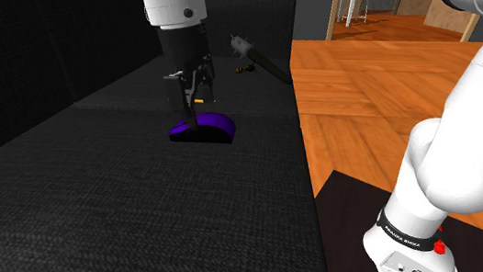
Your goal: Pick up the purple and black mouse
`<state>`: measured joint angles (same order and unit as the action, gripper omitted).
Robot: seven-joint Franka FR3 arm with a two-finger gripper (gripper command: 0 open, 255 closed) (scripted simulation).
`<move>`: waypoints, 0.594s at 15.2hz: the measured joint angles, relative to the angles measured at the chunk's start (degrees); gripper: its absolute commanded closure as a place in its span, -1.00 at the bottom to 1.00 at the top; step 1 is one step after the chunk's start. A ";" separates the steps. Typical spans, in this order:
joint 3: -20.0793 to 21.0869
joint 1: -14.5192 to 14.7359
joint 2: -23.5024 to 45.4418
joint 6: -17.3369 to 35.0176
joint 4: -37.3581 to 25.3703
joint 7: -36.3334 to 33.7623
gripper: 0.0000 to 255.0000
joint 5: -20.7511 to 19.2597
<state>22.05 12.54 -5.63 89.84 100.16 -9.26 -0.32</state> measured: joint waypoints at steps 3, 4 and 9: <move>0.07 0.09 -0.32 2.16 2.50 -0.05 -1.00 0.11; 0.05 0.07 -0.36 2.98 3.36 -0.01 -1.00 0.11; 0.06 0.08 -0.42 4.13 4.52 -0.02 1.00 0.12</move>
<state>22.11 12.62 -6.06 93.97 104.68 -9.28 -0.19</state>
